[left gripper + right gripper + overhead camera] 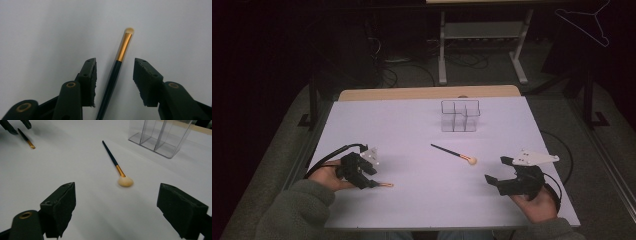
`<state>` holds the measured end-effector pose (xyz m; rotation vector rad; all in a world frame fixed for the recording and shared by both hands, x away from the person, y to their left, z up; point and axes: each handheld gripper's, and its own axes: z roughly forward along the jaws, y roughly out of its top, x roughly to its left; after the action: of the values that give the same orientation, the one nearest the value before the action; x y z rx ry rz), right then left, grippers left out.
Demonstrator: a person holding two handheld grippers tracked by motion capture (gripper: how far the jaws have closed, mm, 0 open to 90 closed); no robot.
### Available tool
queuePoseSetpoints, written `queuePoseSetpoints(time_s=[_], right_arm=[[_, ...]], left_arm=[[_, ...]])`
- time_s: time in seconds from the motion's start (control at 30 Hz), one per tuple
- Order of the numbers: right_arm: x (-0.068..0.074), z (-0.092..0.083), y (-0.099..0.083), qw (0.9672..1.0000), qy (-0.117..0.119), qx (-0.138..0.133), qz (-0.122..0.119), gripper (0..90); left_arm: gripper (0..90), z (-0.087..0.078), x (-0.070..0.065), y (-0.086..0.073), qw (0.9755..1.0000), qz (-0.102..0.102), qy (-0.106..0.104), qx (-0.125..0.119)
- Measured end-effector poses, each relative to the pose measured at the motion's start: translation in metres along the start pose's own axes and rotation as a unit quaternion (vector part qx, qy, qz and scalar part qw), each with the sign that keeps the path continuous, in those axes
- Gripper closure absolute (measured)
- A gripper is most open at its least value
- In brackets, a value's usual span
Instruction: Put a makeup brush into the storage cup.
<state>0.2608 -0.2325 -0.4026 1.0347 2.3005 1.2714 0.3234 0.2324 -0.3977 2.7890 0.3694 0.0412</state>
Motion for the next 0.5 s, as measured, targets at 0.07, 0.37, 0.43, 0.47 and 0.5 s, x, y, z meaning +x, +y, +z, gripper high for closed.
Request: queuePoseSetpoints(time_s=[0.07,0.37,0.43,0.47,0.5], right_arm=[[0.000,0.000,0.000,1.0000,0.000,-0.001,0.001,14.6],[0.000,0.000,0.001,1.0000,0.002,-0.001,0.003,14.7],[0.000,0.000,0.001,1.0000,0.002,-0.002,0.000,14.6],[0.000,0.000,0.001,1.0000,0.002,-0.002,0.000,14.6],[0.000,0.000,0.001,1.0000,0.002,-0.003,0.000,14.6]], left_arm=[[58.3,0.006,0.001,0.002,0.9999,0.002,-0.009,0.013],[67.5,0.017,0.002,0.006,0.9984,0.017,-0.024,0.047],[68.6,0.019,0.002,0.009,0.9977,0.026,-0.024,0.058],[69.2,0.019,0.002,0.009,0.9977,0.026,-0.024,0.058],[69.2,0.019,0.003,0.010,0.9975,0.028,-0.024,0.061]])
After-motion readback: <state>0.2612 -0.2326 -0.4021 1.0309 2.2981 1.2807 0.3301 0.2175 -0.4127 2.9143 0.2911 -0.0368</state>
